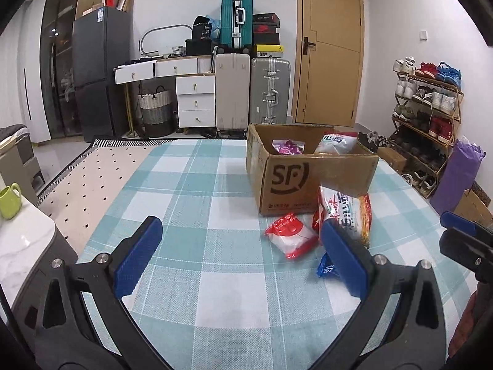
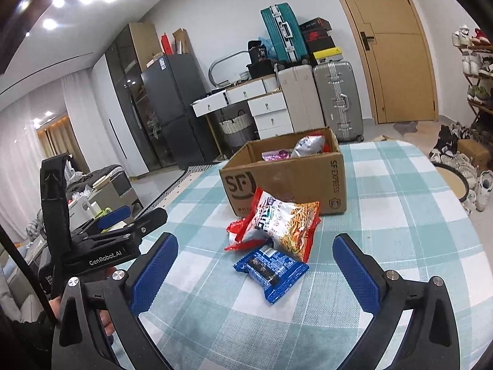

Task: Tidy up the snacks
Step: 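Move both grippers back toward the remaining snacks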

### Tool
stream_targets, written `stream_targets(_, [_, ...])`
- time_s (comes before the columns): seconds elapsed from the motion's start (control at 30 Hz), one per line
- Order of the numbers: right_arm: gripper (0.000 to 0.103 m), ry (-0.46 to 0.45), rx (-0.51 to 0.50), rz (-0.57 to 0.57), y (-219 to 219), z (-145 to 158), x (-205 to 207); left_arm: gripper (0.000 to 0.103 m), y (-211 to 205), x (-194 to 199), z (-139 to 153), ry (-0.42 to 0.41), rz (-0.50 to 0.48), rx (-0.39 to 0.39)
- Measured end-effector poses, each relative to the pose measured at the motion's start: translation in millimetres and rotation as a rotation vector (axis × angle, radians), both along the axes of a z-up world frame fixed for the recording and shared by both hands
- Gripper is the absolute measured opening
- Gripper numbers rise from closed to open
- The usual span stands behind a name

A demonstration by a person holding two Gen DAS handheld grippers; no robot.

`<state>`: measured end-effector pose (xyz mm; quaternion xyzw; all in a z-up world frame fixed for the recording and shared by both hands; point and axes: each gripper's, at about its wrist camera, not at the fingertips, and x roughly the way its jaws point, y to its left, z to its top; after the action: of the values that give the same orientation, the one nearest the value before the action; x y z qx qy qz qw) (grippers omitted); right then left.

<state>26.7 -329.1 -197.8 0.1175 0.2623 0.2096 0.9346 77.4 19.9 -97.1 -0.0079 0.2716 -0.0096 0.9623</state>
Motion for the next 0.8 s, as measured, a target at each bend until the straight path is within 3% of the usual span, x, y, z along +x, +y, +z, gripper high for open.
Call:
stream_targets(0.3, [0.102,0.101,-0.006,0.017,-1,-26,41,0.103,-2,32,-37,0.052,-0.009,-0.037])
stream_targets(0.47, [0.102,0.189,-0.013,0.047,8,-45,78,0.103,3,40,-48,0.067,-0.014,-0.079])
stream_targets(0.8, [0.102,0.251,-0.023,0.035,15,-59,147,0.103,6,46,-60,0.085,-0.038,-0.129])
